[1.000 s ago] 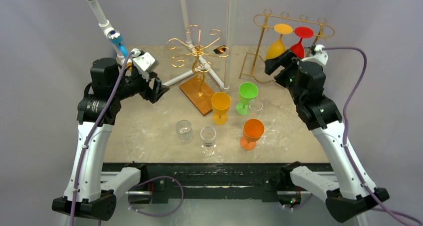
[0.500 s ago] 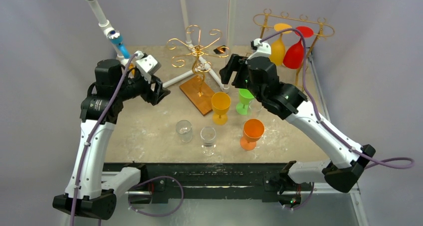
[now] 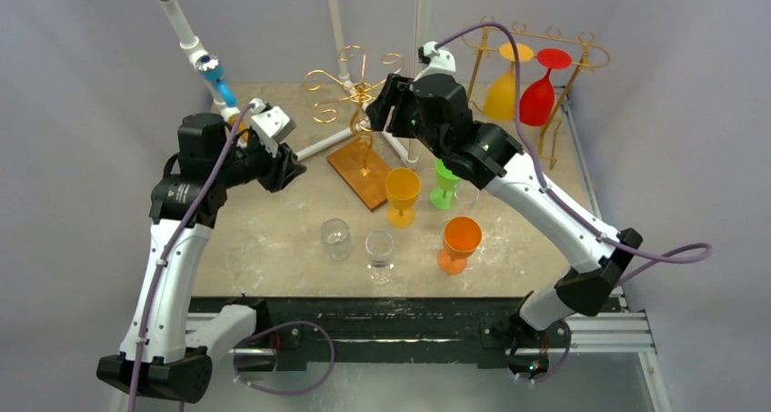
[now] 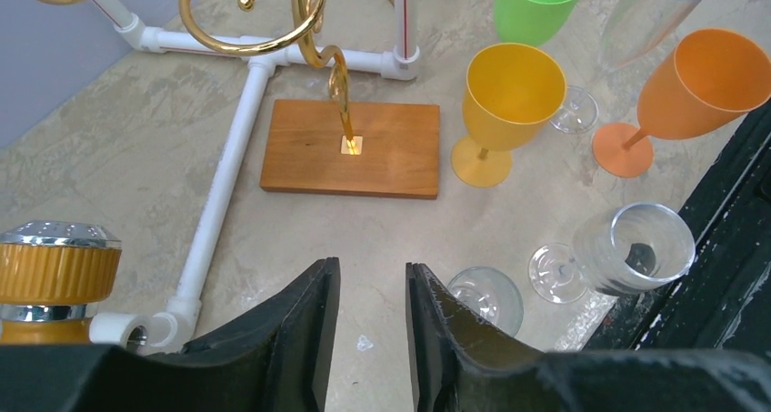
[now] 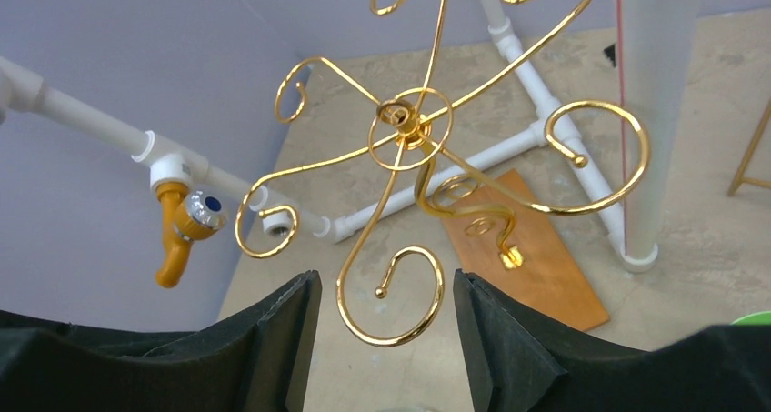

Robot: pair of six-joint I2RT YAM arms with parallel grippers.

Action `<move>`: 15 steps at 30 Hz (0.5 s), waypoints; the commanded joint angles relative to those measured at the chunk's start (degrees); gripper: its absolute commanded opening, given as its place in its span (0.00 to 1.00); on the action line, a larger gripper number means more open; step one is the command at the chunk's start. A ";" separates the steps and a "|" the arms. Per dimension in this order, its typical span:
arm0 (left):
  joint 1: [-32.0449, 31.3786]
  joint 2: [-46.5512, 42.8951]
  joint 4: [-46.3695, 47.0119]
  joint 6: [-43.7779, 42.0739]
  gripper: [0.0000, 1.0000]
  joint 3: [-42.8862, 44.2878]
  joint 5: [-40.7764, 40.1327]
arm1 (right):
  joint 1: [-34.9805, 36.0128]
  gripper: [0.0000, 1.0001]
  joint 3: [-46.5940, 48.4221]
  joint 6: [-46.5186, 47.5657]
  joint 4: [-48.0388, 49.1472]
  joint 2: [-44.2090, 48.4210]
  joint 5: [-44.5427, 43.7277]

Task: Place the wine glass upside down on the wine glass rack
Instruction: Move the wine rack to the center of the board.

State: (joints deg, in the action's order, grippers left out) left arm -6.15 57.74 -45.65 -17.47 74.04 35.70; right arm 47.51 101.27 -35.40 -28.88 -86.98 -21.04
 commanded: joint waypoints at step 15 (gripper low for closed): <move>-0.26 4.22 8.59 3.54 0.71 7.68 -0.43 | 0.16 0.59 -3.64 -7.57 4.39 -0.02 3.99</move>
State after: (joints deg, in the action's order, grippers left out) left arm -6.15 61.43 -39.48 -16.93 79.68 34.54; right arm 47.57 97.67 -40.05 -28.29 -86.50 -19.57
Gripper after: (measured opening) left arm 0.706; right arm 0.597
